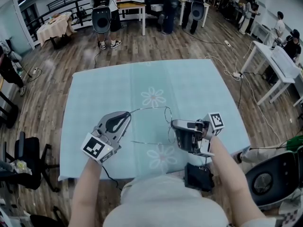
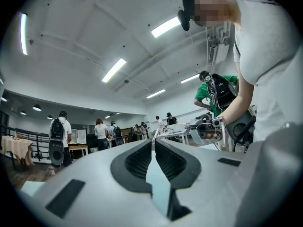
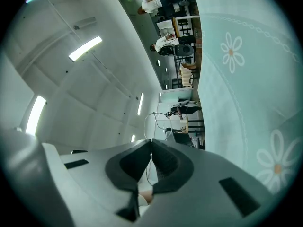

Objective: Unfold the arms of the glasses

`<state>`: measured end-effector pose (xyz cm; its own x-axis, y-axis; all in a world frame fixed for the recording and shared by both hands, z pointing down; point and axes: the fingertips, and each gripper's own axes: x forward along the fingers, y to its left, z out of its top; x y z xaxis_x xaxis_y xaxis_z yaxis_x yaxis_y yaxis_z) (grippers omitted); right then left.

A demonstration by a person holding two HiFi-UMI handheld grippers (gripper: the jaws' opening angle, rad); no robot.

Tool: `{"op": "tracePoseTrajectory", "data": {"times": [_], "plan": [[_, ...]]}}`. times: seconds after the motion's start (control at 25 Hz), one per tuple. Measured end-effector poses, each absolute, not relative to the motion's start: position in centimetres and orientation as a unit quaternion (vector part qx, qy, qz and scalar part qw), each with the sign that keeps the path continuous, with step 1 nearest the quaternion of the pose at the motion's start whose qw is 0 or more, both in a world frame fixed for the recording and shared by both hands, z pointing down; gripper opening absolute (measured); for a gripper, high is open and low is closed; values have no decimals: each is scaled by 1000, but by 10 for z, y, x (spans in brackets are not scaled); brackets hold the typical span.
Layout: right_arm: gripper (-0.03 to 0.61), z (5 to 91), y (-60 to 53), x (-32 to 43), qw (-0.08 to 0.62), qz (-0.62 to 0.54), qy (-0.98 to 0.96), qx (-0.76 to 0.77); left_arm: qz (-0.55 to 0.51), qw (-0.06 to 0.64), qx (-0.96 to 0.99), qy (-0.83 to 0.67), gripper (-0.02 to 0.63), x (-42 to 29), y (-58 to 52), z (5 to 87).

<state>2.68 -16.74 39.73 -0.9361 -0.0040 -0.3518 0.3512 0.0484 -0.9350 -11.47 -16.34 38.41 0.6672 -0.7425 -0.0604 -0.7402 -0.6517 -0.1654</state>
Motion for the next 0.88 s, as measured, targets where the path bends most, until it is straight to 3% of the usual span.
{"op": "tracePoseTrajectory", "data": {"times": [0.24, 0.4, 0.56, 0.88], "plan": [[11, 400, -169, 24, 140, -677, 713, 113, -17, 87, -906, 415, 21, -118, -162, 392], [11, 397, -172, 28, 150, -677, 712, 110, -19, 78, -902, 425, 134, -120, -166, 392], [11, 395, -173, 31, 158, -677, 711, 109, -23, 75, -897, 435, 192, -124, -168, 394], [11, 396, -172, 35, 169, -675, 712, 99, -37, 57, -886, 458, 215, -137, -159, 409]]}}
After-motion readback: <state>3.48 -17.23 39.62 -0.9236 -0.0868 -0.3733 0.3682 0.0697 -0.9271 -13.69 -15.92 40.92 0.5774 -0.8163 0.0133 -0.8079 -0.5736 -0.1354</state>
